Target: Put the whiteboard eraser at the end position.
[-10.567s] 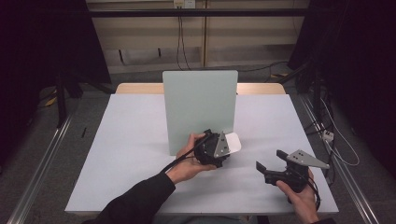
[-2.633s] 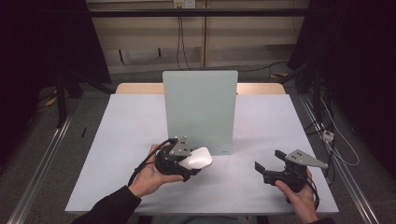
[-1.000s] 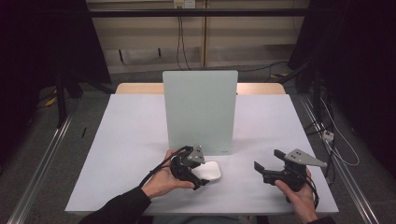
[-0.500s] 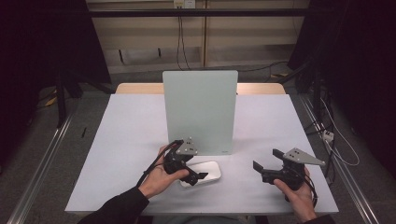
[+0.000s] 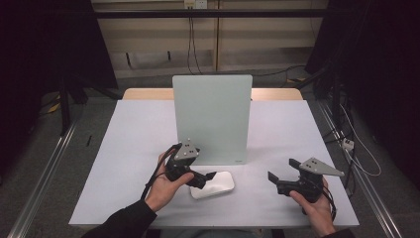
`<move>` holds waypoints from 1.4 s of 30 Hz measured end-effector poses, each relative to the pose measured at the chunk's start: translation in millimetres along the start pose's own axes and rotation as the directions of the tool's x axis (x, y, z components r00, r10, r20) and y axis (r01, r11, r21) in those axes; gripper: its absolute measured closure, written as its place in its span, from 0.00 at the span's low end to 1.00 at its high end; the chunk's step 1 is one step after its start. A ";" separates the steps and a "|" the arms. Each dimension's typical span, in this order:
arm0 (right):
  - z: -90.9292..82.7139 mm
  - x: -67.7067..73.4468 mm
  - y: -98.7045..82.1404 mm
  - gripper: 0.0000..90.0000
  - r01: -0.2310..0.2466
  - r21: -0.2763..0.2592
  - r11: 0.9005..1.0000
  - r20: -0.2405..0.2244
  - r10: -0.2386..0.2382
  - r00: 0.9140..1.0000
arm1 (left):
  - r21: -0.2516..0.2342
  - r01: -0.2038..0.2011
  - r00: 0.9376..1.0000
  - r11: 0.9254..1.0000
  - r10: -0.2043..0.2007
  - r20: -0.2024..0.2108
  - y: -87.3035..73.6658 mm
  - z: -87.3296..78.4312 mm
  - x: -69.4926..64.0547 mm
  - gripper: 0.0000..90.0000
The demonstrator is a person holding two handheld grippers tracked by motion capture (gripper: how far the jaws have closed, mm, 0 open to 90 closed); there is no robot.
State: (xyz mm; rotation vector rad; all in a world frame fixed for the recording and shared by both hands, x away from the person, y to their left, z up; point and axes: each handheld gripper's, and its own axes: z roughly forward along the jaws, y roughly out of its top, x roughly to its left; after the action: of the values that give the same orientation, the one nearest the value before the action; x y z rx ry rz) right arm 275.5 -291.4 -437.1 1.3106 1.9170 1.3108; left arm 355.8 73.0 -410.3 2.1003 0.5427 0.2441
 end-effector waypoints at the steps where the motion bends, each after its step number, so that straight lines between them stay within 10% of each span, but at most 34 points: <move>1: -0.4 0.3 0.1 0.07 -0.006 0.000 1.000 0.000 0.006 1.000 | -0.004 0.003 1.000 1.000 -0.003 -0.004 -1.0 -2.2 0.5 0.07; 23: -3.1 0.2 -1.1 0.07 -0.008 -0.001 1.000 0.010 0.008 1.000 | -0.065 0.033 0.993 0.997 -0.040 -0.115 -13.5 -52.5 14.5 0.06; 42: -5.0 0.0 -2.2 0.07 -0.009 0.001 1.000 0.019 0.009 1.000 | -0.088 0.104 0.972 0.991 -0.120 -0.204 -46.2 -82.8 24.2 0.06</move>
State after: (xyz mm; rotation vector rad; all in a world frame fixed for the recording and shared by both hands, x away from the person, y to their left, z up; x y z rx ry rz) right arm 270.6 -293.8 -436.8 1.3291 1.9013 1.2969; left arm 333.2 167.9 -403.5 1.9737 0.7626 0.4174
